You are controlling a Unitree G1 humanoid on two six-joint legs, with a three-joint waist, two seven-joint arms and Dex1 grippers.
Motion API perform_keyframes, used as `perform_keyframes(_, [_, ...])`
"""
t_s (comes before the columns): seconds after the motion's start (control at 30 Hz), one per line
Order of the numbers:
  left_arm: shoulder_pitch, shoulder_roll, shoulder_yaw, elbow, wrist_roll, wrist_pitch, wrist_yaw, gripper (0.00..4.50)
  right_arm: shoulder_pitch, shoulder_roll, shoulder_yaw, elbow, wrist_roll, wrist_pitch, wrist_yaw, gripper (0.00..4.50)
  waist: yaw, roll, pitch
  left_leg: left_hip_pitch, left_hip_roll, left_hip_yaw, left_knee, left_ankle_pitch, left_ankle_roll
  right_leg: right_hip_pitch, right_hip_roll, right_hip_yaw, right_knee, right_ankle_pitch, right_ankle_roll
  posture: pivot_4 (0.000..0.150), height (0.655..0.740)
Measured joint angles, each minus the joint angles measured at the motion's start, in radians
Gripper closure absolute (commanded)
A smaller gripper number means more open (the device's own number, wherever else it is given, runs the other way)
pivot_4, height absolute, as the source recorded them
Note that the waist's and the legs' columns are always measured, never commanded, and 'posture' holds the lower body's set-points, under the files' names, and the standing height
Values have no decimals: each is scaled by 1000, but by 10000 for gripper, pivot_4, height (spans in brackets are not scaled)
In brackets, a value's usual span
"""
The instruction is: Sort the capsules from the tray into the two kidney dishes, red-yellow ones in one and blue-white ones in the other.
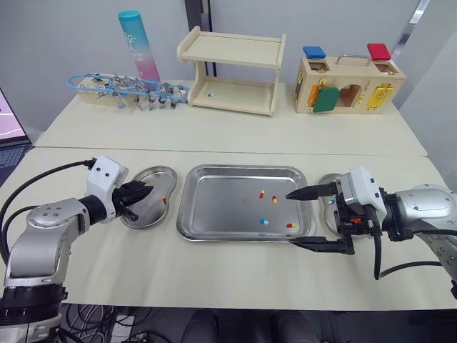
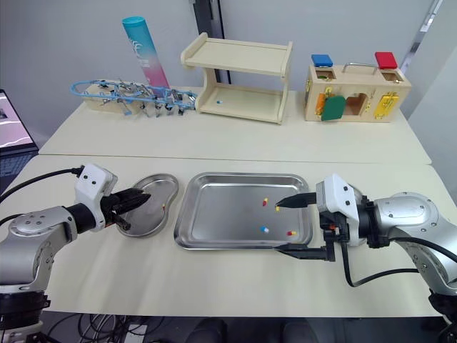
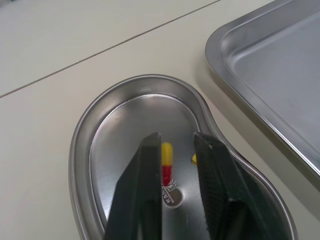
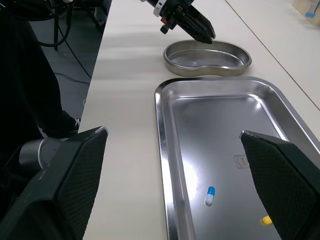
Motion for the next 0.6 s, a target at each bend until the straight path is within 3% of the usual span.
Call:
perform_keyframes(0.27, [43,18,69,-23,-53,12,-12,452,0,0,0,6,-10,-1,6,0,0,0,0,0,0,0,0,0,0,0,0,0,0,0,0,1500,7400])
perform_keyframes(0.6, [98,54,225,-53,-195,41,-77,452,12,0,-3,15,-31,-12,4,0,-1,0,0,0,0,0,-1,0,0,0,0,0,0,0,0,1500,7400])
